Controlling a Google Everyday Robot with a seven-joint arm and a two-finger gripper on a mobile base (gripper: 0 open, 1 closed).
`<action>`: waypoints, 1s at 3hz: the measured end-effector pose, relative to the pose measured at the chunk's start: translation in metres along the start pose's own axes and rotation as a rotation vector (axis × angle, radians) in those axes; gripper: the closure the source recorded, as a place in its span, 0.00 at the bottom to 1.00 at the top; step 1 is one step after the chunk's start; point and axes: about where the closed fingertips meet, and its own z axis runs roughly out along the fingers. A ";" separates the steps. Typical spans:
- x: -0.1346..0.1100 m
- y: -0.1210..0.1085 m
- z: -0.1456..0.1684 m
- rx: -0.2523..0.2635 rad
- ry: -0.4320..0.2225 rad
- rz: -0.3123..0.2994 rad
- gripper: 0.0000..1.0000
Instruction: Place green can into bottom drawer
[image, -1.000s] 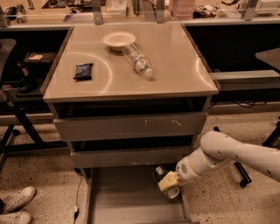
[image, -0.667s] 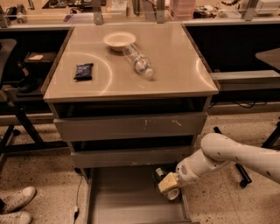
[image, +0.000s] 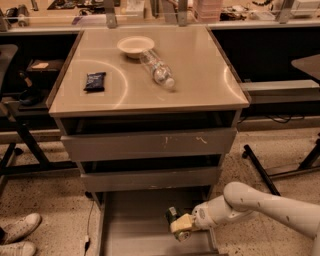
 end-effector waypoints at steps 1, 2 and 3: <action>0.015 -0.010 0.023 -0.034 0.023 0.030 1.00; 0.015 -0.010 0.022 -0.034 0.023 0.030 1.00; 0.012 -0.032 0.044 -0.051 -0.032 0.078 1.00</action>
Offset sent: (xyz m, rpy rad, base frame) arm -0.0146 0.0089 -0.0239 0.0273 0.0443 0.0021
